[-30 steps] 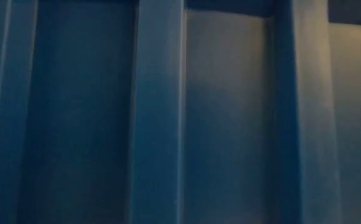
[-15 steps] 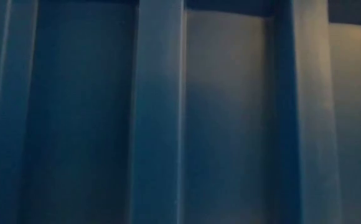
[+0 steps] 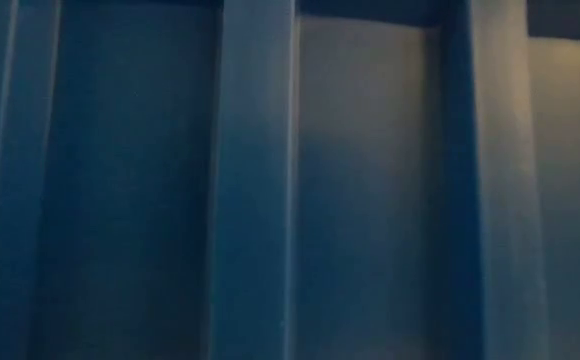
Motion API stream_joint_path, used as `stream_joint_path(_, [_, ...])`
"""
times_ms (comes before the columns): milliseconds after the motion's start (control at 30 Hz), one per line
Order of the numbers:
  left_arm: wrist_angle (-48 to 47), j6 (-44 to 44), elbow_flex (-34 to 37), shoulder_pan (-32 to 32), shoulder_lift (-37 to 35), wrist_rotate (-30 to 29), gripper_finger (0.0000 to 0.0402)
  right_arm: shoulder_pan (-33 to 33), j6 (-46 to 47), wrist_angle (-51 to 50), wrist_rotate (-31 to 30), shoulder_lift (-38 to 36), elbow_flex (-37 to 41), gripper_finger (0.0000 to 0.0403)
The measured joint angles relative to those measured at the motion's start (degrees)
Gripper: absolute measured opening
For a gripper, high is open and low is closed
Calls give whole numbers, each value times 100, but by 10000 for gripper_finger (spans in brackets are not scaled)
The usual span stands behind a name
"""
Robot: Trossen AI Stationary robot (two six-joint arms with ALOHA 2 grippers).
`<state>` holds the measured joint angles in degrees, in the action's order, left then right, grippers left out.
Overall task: Pick and place slides into bin
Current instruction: Stack the black slide on top of the black slide in the blue bin
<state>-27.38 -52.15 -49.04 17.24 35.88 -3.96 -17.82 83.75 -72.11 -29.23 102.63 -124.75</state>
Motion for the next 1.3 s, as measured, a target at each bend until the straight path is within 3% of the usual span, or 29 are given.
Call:
stream_joint_path(333, [75,171,2,-1,-309,-68,285,-18,1007,35,920,706,0,10])
stream_joint_path(567, [77,410,2,-1,-394,-169,285,218,777,168,1388,1138,0,10])
stream_joint_path(800, [75,392,2,-1,-407,-92,285,468,482,564,1597,1441,0,10])
stream_joint_path(1300, [70,390,2,-1,-470,74,285,541,638,-240,1748,1763,-7,17])
